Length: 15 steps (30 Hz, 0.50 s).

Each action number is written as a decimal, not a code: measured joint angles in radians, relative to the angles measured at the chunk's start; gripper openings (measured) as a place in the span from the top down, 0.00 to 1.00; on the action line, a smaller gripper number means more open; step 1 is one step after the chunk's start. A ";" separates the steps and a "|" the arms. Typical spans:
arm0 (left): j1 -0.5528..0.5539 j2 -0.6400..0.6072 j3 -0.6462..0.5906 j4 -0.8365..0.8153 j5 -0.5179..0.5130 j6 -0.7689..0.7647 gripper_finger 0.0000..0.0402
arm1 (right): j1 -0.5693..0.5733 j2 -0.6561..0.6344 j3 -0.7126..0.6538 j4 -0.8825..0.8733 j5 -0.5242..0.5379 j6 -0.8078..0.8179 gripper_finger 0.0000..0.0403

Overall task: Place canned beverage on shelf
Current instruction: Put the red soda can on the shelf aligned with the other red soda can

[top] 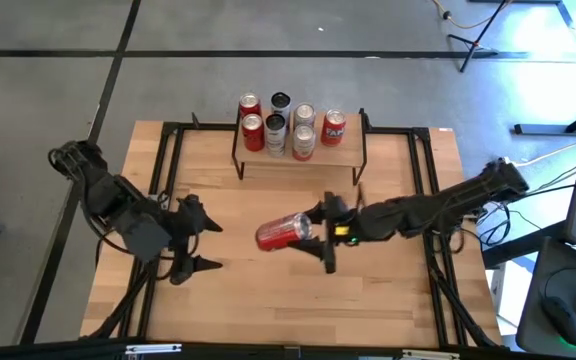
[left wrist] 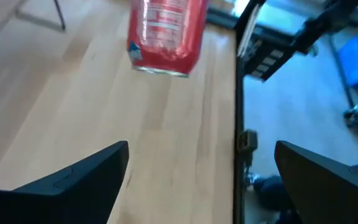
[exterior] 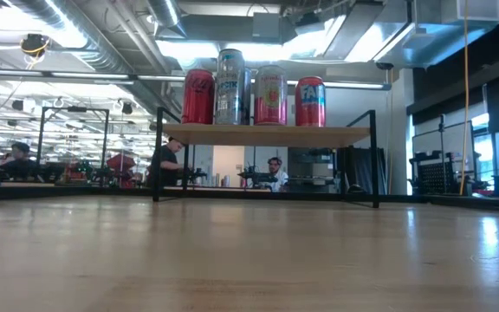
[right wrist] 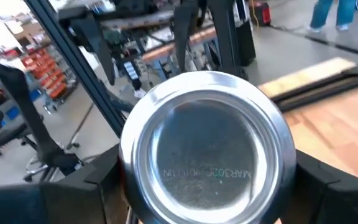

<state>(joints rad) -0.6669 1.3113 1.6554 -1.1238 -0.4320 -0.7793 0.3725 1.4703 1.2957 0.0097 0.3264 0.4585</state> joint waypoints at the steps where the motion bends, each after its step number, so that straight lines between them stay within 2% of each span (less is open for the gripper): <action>1: -0.003 -0.005 0.000 0.019 -0.010 0.018 0.03 | -0.001 -0.022 0.000 -0.006 -0.002 -0.006 0.32; 11: 0.017 0.019 0.000 0.271 -0.165 0.334 0.02 | -0.009 -0.249 0.002 -0.013 -0.041 -0.034 0.32; 15: 0.059 0.049 0.000 0.419 -0.277 0.488 0.02 | -0.009 -0.317 0.002 -0.008 -0.087 -0.022 0.32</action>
<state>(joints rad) -0.6083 1.3607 1.6554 -0.7050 -0.7090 -0.2908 0.3634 1.1529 1.2972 0.0013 0.2394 0.4366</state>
